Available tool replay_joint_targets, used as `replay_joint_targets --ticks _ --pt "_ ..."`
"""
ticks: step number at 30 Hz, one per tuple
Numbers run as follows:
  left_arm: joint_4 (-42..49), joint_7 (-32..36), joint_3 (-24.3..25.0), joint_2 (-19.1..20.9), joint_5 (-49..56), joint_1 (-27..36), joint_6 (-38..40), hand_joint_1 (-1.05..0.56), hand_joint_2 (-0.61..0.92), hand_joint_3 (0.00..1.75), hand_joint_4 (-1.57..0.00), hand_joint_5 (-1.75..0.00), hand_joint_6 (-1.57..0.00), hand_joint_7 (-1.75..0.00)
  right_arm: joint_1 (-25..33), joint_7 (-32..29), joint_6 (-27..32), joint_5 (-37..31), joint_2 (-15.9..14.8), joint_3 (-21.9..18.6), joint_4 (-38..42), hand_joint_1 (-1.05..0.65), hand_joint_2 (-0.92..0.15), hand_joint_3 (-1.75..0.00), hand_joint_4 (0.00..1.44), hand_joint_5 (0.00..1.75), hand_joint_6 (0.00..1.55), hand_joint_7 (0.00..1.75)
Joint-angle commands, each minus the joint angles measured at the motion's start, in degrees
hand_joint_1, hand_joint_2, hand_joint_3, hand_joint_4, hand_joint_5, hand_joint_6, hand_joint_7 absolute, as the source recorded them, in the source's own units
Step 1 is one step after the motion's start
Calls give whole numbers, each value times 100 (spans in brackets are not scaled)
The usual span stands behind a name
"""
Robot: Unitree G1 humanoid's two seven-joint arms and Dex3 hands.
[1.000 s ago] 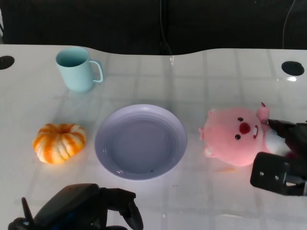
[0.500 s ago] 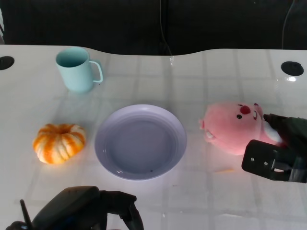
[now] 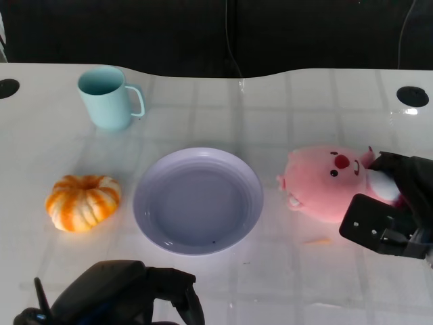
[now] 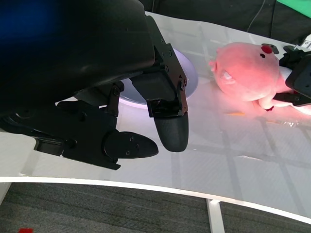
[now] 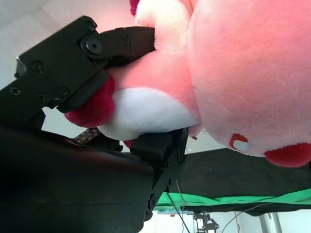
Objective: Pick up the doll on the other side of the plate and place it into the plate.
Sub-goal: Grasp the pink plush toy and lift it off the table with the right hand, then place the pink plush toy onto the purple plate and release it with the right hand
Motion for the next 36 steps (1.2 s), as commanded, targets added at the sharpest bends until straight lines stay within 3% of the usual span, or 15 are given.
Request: replay_joint_targets --ticks 1,3,5,7,11,17,23,27,36 --pt "63 59 93 57 -30 43 -52 -18 92 30 -70 -159 -81 -84 107 -33 88 40 -13 -1 -89 -21 -69 -63 77 172 81 128" --pt "70 66 110 64 -45 76 -95 -17 92 30 -70 -160 -80 -84 159 -21 41 148 -35 -75 -251 -20 -71 -62 77 174 76 142" --pt "37 30 133 74 -78 104 -88 -17 92 29 -67 -158 -79 -83 212 -205 -99 211 -53 -151 -381 -18 -61 -81 81 174 72 163" --pt "3 2 161 80 -120 130 -73 -16 92 28 -66 -155 -79 -83 245 -305 -213 328 -48 -263 -503 -17 -53 -99 85 175 72 172" --pt "21 9 206 100 -144 147 -119 -15 92 27 -68 -153 -80 -82 266 -191 -331 455 -129 -416 -946 -19 -39 -129 88 175 76 174" --pt "70 -22 186 106 -110 114 -87 -16 92 28 -68 -154 -80 -81 373 237 -174 745 -26 -698 -1921 -17 -33 -142 93 175 82 175" --pt "163 10 105 59 -69 54 -92 -16 92 27 -68 -147 -81 -79 406 753 -3 1041 207 -841 -2551 -14 -30 -143 94 175 82 175" --pt "219 41 56 60 -53 23 -160 -14 92 26 -69 -146 -81 -77 282 901 -83 785 219 -590 -2698 -14 -30 -142 94 175 79 175" --pt "302 107 22 30 -33 19 -222 -16 92 26 -69 -144 -82 -76 -83 1395 209 696 1025 -228 -2842 -14 -38 -125 95 175 78 175"
